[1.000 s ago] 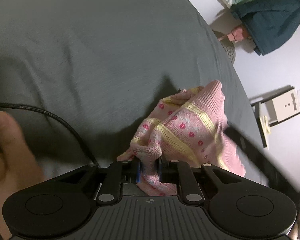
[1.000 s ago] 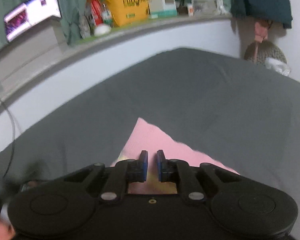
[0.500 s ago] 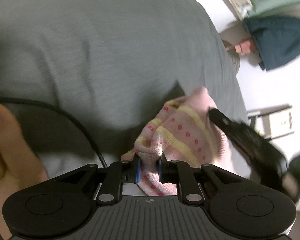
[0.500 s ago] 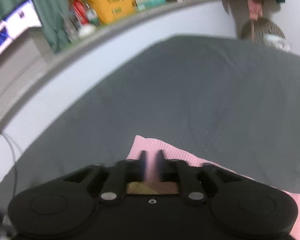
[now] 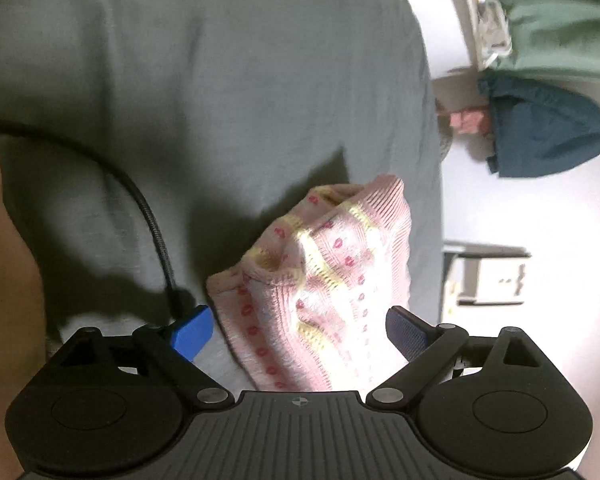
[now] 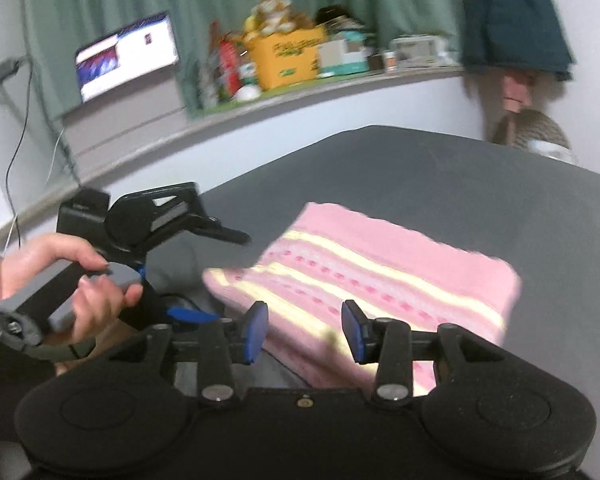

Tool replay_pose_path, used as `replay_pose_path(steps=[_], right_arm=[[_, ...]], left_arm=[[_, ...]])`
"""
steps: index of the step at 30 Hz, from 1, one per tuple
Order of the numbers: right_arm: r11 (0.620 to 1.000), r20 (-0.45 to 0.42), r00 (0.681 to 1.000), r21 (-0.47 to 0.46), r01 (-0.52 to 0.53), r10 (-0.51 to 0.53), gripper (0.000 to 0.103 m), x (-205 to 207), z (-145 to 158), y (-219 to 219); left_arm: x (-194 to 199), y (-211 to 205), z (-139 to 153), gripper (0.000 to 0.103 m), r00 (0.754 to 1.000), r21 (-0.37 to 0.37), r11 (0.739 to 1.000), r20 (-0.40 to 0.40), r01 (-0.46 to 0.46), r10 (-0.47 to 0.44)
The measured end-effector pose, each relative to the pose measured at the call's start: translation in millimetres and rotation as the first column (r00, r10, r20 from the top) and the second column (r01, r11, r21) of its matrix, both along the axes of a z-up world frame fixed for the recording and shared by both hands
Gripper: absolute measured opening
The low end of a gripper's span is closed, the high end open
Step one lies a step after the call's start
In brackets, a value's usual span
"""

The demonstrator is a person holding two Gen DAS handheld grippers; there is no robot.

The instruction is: Fold clothes

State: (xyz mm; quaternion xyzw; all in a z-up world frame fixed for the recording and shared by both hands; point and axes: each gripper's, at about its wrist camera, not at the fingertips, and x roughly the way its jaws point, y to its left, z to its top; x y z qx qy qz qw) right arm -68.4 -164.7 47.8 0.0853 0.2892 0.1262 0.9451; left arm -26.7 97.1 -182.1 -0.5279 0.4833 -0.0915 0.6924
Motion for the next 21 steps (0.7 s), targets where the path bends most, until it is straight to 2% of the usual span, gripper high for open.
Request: replay_pose_path(steps=[1, 3, 8, 12, 16, 19, 21], right_arm=[[1.0, -0.004, 1.0, 0.007, 0.018, -0.018, 0.045, -6.0, -0.3, -7.9], [0.998, -0.015, 0.998, 0.015, 0.055, -0.055, 0.048, -14.8, -2.7, -22.4], [0.969, -0.096, 0.979, 0.156, 0.192, -0.178, 0.048, -18.6, -15.1, -71.5], [0.913, -0.17, 0.959, 0.305, 0.271, -0.228, 0.048, -6.6, -29.0, -103.3], [0.832, -0.244, 0.94, 0.448, 0.327, -0.238, 0.048, 16.2, -50.0, -127.4], [0.776, -0.289, 0.928, 0.518, 0.36, -0.237, 0.048, 36.6, -66.9, -139.6], [0.764, -0.304, 0.921, 0.526, 0.374, -0.242, 0.048, 49.0, -77.3, -145.6]], left_arm=[[-0.1, -1.7, -1.8, 0.094, 1.0, -0.018, 1.0, 0.007, -0.008, 0.008], [3.4, -8.5, 0.6, 0.093, 1.0, -0.002, 1.0, 0.021, 0.01, -0.01], [7.7, -23.6, -12.3, 0.094, 0.997, 0.03, 0.998, -0.064, 0.049, -0.047], [11.0, -32.3, -14.4, 0.094, 0.997, 0.062, 0.996, -0.046, 0.057, -0.054], [17.0, -40.2, -11.9, 0.093, 0.999, 0.092, 0.995, 0.022, 0.045, -0.047], [20.0, -43.2, -8.5, 0.093, 0.997, 0.117, 0.992, 0.066, 0.044, -0.051], [22.0, -43.6, -6.3, 0.093, 0.994, 0.133, 0.99, 0.09, 0.045, -0.057]])
